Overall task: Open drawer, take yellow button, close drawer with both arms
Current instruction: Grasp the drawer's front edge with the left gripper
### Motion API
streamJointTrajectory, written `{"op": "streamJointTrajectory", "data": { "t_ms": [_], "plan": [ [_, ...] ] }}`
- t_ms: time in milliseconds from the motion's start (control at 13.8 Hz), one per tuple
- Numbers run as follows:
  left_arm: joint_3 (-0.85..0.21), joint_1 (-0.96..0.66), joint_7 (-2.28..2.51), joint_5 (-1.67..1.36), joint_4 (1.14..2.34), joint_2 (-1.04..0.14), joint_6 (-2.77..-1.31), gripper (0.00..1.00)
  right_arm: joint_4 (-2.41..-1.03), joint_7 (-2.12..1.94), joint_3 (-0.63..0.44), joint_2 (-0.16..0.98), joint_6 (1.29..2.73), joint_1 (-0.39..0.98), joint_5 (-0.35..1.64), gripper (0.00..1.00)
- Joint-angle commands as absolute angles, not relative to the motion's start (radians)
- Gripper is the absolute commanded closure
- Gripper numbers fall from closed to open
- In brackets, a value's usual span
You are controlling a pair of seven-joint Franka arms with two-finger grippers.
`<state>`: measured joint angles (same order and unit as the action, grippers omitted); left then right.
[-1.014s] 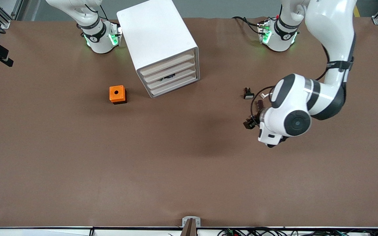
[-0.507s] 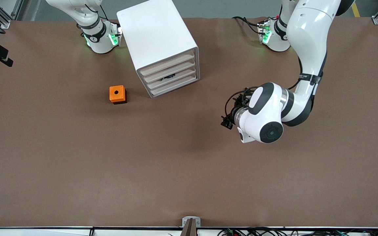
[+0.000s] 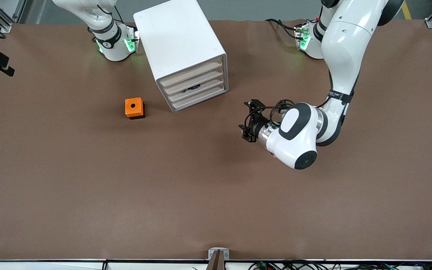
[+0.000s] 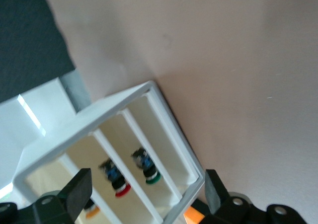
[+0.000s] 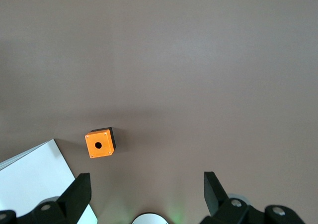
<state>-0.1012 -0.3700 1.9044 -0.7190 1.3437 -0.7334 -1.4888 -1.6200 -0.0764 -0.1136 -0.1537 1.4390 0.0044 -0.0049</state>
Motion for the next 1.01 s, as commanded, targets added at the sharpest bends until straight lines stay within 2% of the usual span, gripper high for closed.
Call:
{"op": "streamJointTrajectory", "data": {
  "t_ms": [0, 435, 942],
  "plan": [
    [-0.1, -0.367, 2.02, -0.805, 1.312, -0.764, -1.416, 0.0, -1.626, -0.08, -0.107, -0.161, 1.442, -0.02, 0.012, 0.0],
    [-0.1, -0.373, 2.213, -0.905, 1.313, -0.799, -1.316, 0.0, -1.628, -0.08, -0.109, -0.161, 1.442, -0.026, 0.012, 0.0],
    [-0.1, -0.408, 2.298, -1.037, 1.322, -0.833, -1.292, 0.0, -1.628, -0.08, -0.11, -0.161, 1.442, -0.026, 0.012, 0.0]
  ]
}}
